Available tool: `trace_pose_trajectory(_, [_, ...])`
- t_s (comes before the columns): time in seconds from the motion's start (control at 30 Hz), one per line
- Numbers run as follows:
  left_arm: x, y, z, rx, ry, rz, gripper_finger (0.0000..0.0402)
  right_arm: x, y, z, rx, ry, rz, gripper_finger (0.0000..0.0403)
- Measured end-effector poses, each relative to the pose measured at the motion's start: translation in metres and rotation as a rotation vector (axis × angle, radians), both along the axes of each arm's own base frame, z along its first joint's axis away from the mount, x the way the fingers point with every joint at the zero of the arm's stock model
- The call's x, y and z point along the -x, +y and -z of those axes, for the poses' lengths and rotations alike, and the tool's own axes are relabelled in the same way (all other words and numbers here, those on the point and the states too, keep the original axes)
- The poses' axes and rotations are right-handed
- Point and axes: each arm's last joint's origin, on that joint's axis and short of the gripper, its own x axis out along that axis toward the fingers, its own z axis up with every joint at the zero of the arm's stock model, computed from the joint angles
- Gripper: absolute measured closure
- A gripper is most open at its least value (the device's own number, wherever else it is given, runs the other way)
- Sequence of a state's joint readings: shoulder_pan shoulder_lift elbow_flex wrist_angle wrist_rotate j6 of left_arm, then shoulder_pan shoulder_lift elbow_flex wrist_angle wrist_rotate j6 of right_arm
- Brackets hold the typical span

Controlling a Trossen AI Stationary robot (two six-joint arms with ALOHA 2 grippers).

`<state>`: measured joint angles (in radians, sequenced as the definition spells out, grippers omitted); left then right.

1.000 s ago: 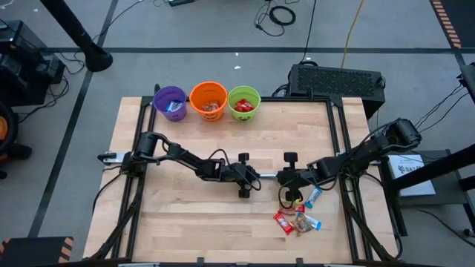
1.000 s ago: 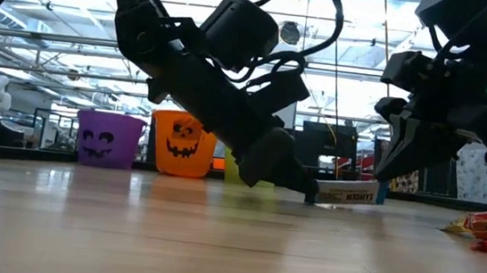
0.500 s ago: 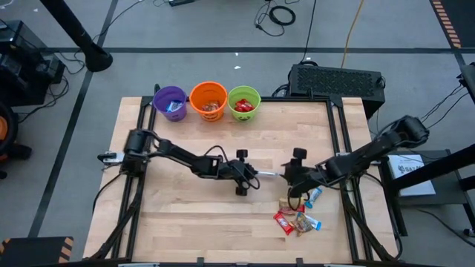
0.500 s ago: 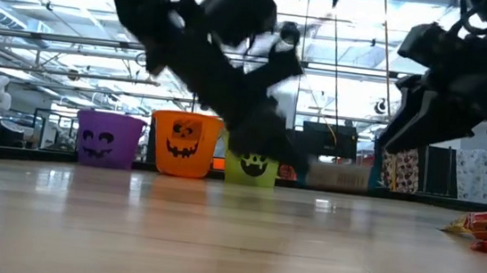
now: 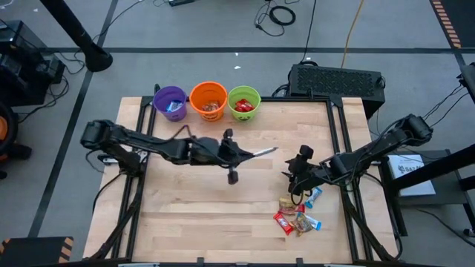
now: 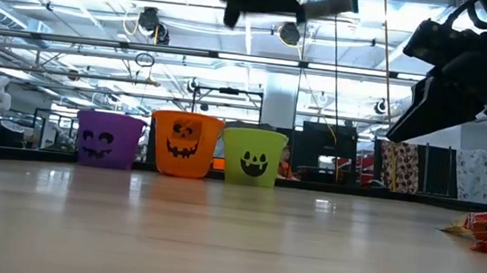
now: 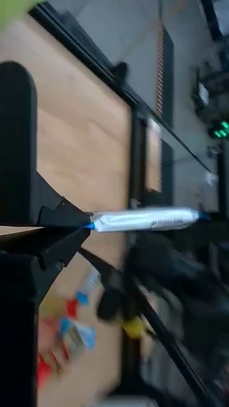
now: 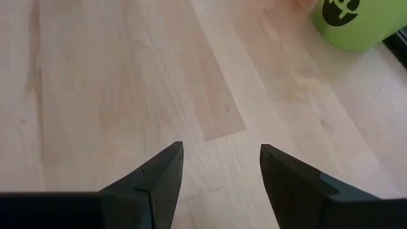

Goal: Sort candy by brand, put in halloween buckets
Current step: Put the white chocolate bar into the violet bucket

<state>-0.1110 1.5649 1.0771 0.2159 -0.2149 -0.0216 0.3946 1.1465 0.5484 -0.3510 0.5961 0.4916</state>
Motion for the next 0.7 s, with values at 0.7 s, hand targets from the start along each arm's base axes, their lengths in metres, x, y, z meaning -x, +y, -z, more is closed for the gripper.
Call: trace_pose_trajectory(0.7, [0.021,-0.063,-0.027,-1.097,0.010,0.103,0.0399,-0.002,-0.003,0.001,-0.005,0.029,-0.034,0.0206])
